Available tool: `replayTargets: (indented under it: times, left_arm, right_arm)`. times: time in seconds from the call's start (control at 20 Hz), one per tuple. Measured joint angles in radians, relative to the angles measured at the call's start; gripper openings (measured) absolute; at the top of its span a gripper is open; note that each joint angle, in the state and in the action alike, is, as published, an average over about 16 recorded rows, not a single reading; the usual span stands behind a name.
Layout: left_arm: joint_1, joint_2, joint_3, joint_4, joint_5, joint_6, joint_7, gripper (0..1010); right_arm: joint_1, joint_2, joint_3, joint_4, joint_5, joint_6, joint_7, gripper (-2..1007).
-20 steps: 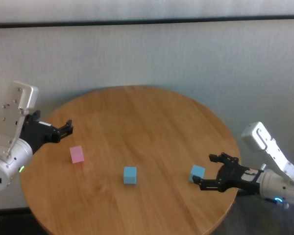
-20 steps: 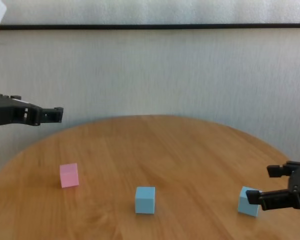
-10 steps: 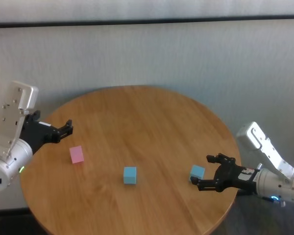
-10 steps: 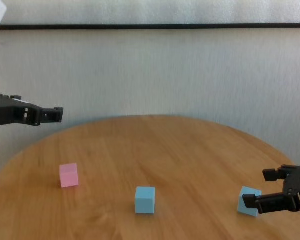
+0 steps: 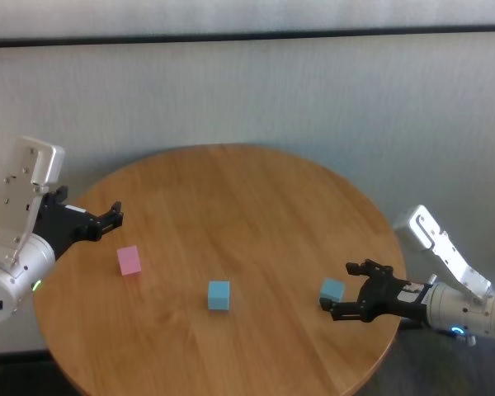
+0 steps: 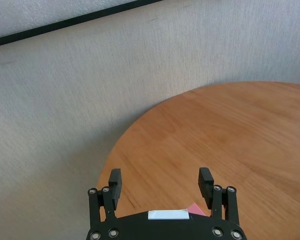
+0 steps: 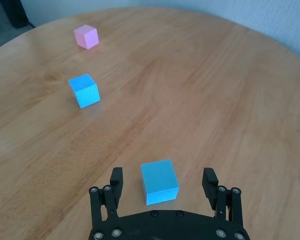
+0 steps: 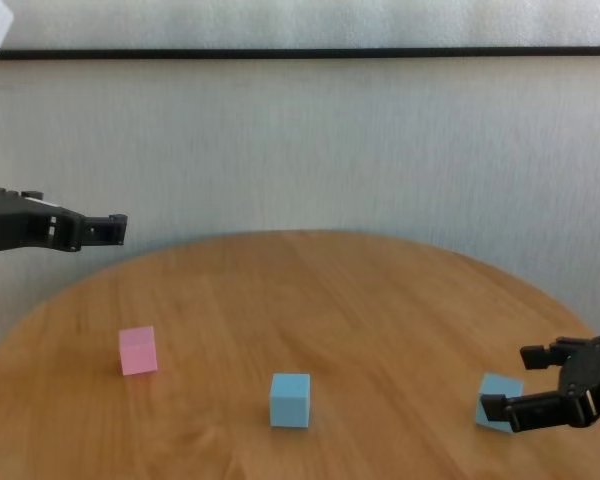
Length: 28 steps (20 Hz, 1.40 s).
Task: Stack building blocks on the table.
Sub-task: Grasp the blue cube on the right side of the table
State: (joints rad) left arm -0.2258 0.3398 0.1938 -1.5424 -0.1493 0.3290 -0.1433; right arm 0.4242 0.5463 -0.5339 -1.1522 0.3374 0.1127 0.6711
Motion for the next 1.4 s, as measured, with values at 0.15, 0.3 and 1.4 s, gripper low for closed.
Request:
replayTargets:
  times: [0.15, 0.3, 1.4]
  left_arm:
    - [0.000, 0.000, 0.000, 0.000, 0.000, 0.000, 0.000, 1003]
    - [0.000, 0.000, 0.000, 0.000, 0.000, 0.000, 0.000, 1003]
    - [0.000, 0.000, 0.000, 0.000, 0.000, 0.000, 0.000, 1003]
  right_arm:
    - [0.012, -0.010, -0.004, 0.022, -0.005, -0.002, 0.006, 1001]
    - [0.022, -0.020, -0.008, 0.043, -0.009, -0.003, 0.011, 1001]
    - [0.053, -0.045, -0.027, 0.097, -0.043, -0.012, 0.010, 941]
